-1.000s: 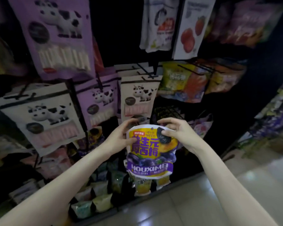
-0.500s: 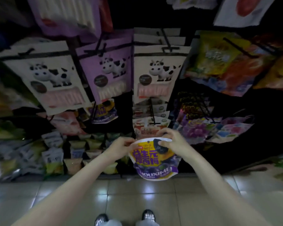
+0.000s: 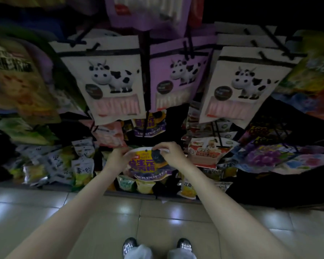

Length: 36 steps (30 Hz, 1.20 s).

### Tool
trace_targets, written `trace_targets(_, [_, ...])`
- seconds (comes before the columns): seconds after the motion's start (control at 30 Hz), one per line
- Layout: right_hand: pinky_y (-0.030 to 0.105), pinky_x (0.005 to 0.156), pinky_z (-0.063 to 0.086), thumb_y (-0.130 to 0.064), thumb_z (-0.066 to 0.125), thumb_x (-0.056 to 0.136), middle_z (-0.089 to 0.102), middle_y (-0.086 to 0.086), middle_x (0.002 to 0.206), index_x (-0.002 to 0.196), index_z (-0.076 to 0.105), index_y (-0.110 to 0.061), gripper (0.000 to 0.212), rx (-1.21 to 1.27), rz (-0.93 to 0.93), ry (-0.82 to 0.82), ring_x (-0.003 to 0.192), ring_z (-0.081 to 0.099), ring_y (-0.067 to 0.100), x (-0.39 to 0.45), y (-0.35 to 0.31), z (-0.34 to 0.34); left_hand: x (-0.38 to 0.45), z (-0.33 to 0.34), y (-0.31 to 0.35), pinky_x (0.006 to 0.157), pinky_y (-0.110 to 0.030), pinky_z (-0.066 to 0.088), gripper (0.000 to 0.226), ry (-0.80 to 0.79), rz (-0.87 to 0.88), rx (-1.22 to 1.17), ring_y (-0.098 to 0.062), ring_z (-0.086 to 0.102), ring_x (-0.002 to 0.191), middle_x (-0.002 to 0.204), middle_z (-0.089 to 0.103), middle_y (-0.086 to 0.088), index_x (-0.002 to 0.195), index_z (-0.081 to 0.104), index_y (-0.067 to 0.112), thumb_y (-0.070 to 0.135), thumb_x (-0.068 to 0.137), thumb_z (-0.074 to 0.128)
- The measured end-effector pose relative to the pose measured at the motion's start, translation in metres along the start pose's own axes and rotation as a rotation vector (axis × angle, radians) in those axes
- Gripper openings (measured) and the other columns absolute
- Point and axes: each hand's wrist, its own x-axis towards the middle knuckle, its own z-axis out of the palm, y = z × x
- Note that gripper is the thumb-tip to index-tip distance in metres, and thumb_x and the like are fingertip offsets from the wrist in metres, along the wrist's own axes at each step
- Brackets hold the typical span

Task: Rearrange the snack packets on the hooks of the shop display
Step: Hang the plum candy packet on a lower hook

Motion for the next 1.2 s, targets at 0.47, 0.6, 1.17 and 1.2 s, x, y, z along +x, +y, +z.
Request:
trace_targets(0.47, [0.036,0.096,0.042,0.004,0.038,0.097,0.039,0.004,0.145,0.123,0.060,-0.016,0.040,-0.031,0.111,0.199,0.125,0.043,0.033,0.040,-0.015,0.021,0.072,-0.025,0.006,0.051,-0.018,0.030,0.021,-0.070,0.153,0.186,-0.021,0.051,0.078,0.084,0.057,-0.011,0.092,0.064,0.011,0.017,0.097,0.044])
trace_targets(0.6, [0.017,0.088,0.034,0.008,0.035,0.096,0.038,0.005,0.142,0.134,0.049,-0.011,0.045,-0.167,0.048,0.151,0.127,0.040,0.022,0.046,-0.012,0.023,0.082,-0.021,0.004,0.062,-0.028,0.039,0.027,-0.037,0.120,0.189,-0.027,0.059,0.090,0.109,0.065,-0.016,0.114,0.064,0.006,0.018,0.096,0.047])
trace_targets(1.17, [0.011,0.089,0.023,0.013,0.038,0.092,0.034,0.010,0.138,0.140,0.041,-0.008,0.053,-0.377,-0.025,0.013,0.126,0.035,0.027,0.067,0.002,0.009,0.085,-0.013,0.013,0.064,-0.030,0.037,0.030,-0.006,0.038,0.133,-0.024,0.050,0.081,0.106,0.062,-0.025,0.118,0.060,-0.002,0.010,0.097,0.043])
trace_targets(1.2, [0.016,0.095,0.025,0.012,0.039,0.091,0.032,0.010,0.139,0.141,0.038,-0.009,0.055,-0.425,-0.032,0.003,0.126,0.033,0.030,0.069,0.002,0.010,0.084,-0.013,0.014,0.063,-0.030,0.037,0.030,0.016,0.039,0.142,-0.029,0.053,0.083,0.110,0.062,-0.025,0.120,0.059,0.001,0.008,0.097,0.042])
